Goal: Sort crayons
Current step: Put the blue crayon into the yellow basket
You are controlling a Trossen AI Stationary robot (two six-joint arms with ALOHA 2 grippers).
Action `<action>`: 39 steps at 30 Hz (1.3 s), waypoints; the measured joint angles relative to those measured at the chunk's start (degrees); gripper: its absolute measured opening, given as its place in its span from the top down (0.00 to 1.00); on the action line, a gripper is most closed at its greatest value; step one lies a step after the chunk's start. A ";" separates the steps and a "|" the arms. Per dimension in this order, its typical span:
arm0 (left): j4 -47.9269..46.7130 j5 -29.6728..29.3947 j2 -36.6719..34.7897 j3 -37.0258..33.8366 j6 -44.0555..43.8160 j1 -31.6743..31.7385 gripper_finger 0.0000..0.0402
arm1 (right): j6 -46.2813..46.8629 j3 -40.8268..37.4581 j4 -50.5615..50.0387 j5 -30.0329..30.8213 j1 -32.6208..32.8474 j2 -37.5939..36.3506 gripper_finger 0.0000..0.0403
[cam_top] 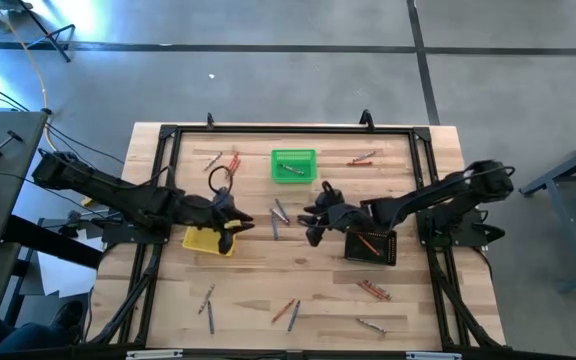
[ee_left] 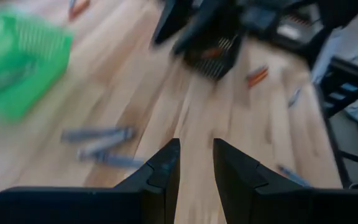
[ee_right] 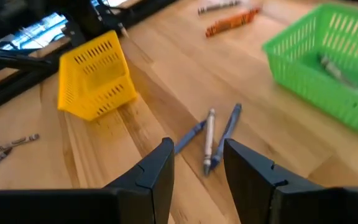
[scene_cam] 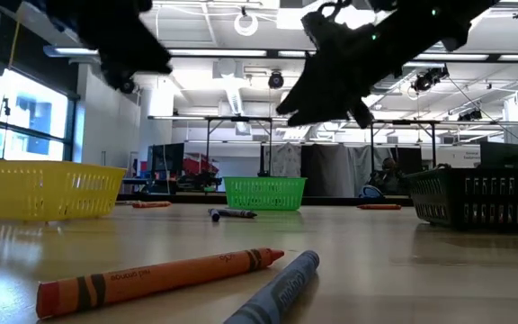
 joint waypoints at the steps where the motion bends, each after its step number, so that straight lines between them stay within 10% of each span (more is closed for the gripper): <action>1: 1.73 -0.03 0.00 0.00 2.13 0.00 0.79 | 0.75 0.09 -0.03 -0.25 0.00 0.73 0.67; 21: 3.51 -9.57 -7.67 0.11 25.32 0.05 0.79 | 2.99 39.80 -39.54 -7.27 -5.78 25.23 0.67; 39: -23.71 -32.22 -24.02 0.04 17.59 0.00 0.79 | 13.41 46.97 -48.09 -7.26 -9.08 34.49 0.67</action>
